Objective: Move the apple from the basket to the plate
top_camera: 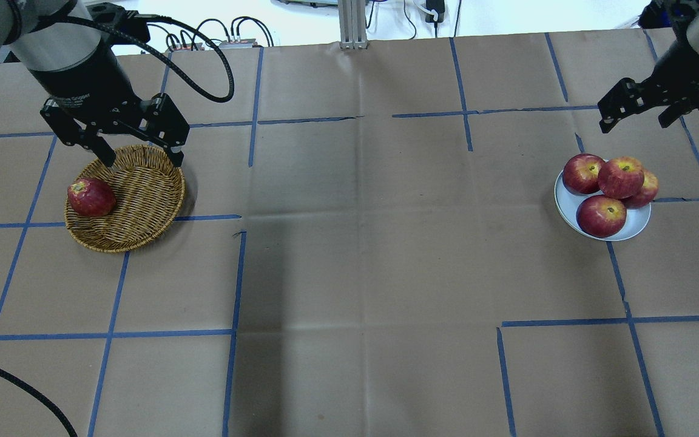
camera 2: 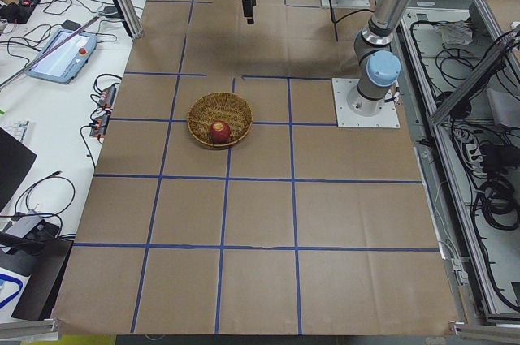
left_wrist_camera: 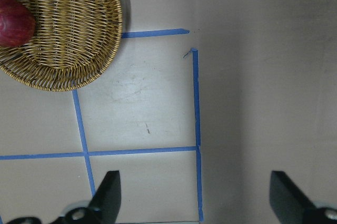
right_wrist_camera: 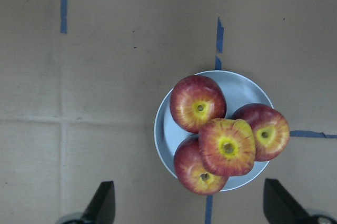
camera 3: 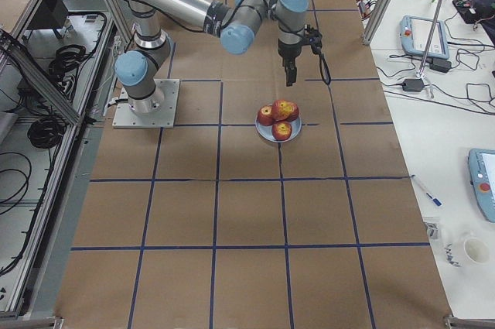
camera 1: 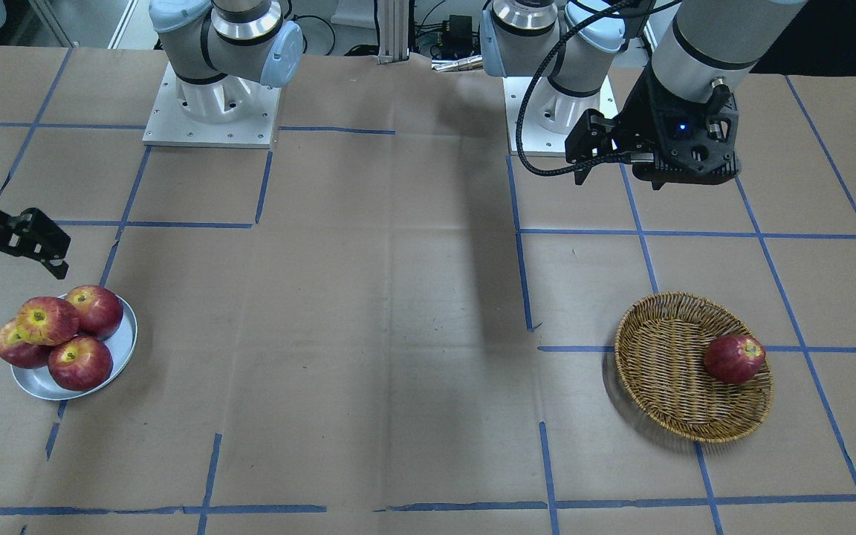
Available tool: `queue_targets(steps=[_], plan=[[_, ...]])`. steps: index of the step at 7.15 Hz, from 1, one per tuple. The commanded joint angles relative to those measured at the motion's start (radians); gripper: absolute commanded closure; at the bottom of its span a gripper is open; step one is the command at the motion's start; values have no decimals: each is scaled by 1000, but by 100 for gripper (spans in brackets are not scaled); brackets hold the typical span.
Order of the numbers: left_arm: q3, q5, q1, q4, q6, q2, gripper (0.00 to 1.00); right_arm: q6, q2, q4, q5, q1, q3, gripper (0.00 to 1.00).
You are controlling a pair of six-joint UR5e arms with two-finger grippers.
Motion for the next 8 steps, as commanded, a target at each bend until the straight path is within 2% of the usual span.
queue_targets(steps=[1,4,8], plan=[[8,-9,0,3,-25,10,1,245,-96,147,-9,160,-11,0],[0,-4,-6,3,-23,24,1,389,-156,175,-70,297,-2,0],[0,2,-6,4,-23,4,1,373,-153,169,-66,294,-7,0]])
